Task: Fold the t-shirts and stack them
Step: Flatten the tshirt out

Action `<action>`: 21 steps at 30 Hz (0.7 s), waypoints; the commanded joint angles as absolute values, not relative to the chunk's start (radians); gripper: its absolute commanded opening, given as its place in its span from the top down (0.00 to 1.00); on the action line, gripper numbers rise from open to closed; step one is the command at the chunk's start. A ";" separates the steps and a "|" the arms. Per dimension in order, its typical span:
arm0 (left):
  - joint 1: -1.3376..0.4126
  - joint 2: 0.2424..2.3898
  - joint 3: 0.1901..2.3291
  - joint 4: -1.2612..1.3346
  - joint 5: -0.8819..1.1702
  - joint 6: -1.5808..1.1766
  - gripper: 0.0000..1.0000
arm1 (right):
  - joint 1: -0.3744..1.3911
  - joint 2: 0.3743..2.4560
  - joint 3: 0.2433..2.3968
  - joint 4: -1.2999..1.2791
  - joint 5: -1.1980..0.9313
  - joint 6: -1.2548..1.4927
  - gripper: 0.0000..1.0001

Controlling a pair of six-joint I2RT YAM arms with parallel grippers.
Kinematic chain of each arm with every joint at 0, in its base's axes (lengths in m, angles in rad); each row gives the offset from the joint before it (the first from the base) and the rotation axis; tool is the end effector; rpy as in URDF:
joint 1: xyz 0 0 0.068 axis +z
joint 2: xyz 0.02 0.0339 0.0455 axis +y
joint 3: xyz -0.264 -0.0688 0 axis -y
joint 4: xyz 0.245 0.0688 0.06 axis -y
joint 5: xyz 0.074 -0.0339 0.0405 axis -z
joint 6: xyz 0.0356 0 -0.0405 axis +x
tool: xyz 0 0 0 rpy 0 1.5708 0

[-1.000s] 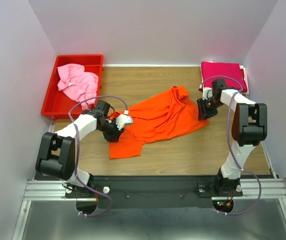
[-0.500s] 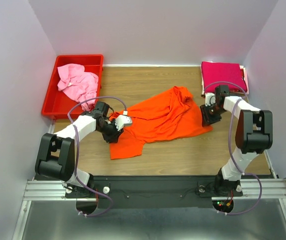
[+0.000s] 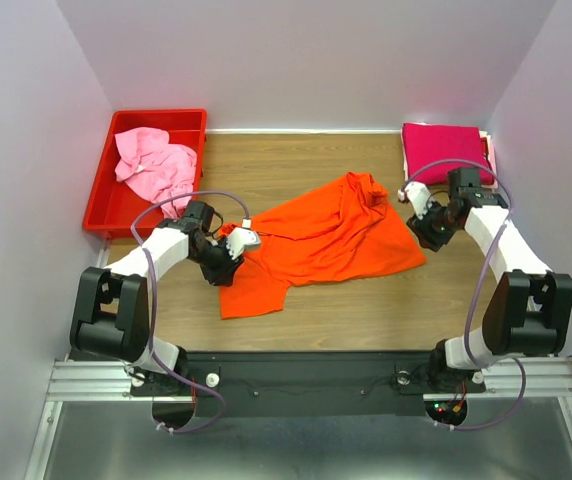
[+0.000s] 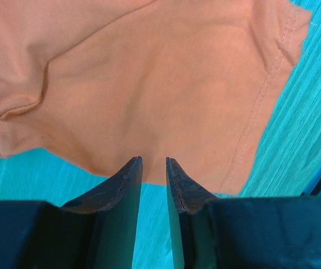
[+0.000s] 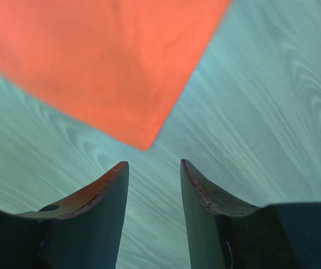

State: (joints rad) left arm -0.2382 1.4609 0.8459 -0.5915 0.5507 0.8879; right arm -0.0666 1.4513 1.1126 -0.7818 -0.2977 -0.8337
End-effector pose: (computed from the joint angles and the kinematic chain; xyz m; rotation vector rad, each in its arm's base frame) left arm 0.2511 -0.0801 0.1861 1.4884 2.1068 -0.5383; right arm 0.2866 -0.0087 0.2535 -1.0594 2.3858 0.0923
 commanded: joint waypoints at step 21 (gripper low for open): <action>-0.224 1.459 0.877 -0.629 0.592 0.890 0.64 | -0.058 1.735 1.134 -0.937 -0.308 -1.621 0.49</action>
State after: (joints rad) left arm -0.2333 1.4609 0.8795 -0.6182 0.5720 0.8879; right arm -0.0647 1.7042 1.1374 -1.0046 -0.3187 -1.6196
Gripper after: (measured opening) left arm 0.357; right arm 0.521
